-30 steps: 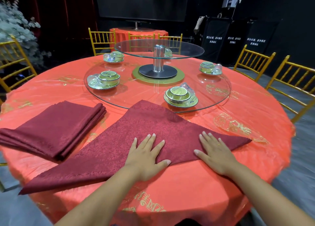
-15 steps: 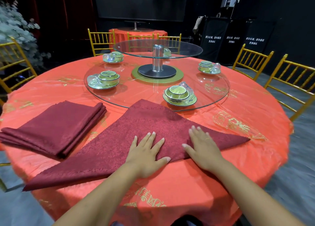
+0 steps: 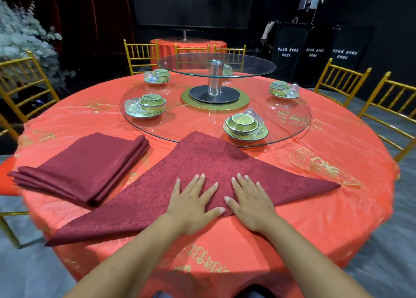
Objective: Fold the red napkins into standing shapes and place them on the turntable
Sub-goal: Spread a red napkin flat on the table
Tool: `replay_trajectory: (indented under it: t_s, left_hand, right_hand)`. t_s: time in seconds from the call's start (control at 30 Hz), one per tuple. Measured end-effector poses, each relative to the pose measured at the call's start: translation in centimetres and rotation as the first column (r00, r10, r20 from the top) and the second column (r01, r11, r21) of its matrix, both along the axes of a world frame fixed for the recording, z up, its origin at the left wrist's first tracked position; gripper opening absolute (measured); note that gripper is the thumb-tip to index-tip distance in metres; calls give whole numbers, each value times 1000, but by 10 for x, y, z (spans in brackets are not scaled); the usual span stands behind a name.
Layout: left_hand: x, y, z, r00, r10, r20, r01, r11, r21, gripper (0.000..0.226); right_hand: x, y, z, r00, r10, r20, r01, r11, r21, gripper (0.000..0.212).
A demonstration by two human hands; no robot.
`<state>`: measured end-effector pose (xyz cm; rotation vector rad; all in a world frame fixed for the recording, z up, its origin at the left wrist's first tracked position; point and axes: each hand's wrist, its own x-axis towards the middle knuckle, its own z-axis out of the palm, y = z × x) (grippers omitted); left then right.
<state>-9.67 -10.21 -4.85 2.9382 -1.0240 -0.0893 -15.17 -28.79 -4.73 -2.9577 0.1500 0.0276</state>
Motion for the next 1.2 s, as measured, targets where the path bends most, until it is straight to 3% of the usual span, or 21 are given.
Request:
replay_trajectory:
  t_s: [0.37,0.53,0.63,0.77,0.87,0.93,1.03,1.1,1.2]
  left_hand:
    - [21,134,6,995,-102,9,101,992,71,73]
    - [20,153,10,993,-120,-1,120,990,69,79]
    - [10,152,22,984,-165,74,165,986,-3,82]
    - [-11,151,26,888,-365,280,418,895,-158,49]
    - [-16,151,26,876,-379,299,445,873,-198,31]
    - [-14,150,27,872,-377,312,449,870,-203,27]
    - [-13,147,30,870,-372,323,450,868,-212,23]
    - [-14,143,32,871,-365,328,440,877,-193,23]
    - [-16,139,39,879,-333,341,404,900,-164,25]
  right_hand:
    - [1,-2,-3,1000,-1,-3,1,1000,-26,68]
    - [1,-2,-2,1000,-7,-1,7,999,-47,68]
    - [1,-1,-3,1000,-14,-8,14,998,-58,68]
    - [-1,1,1,1000,-13,6,14,999,-52,67]
    - [-7,9,8,995,-5,105,14,997,-82,67]
    - [-14,22,15,970,73,230,-59,996,-69,64]
    - [-28,54,22,881,289,376,-302,953,-23,56]
    - [-35,76,22,828,387,405,-405,913,-44,48]
    - [-35,102,23,820,417,391,-439,898,-36,42]
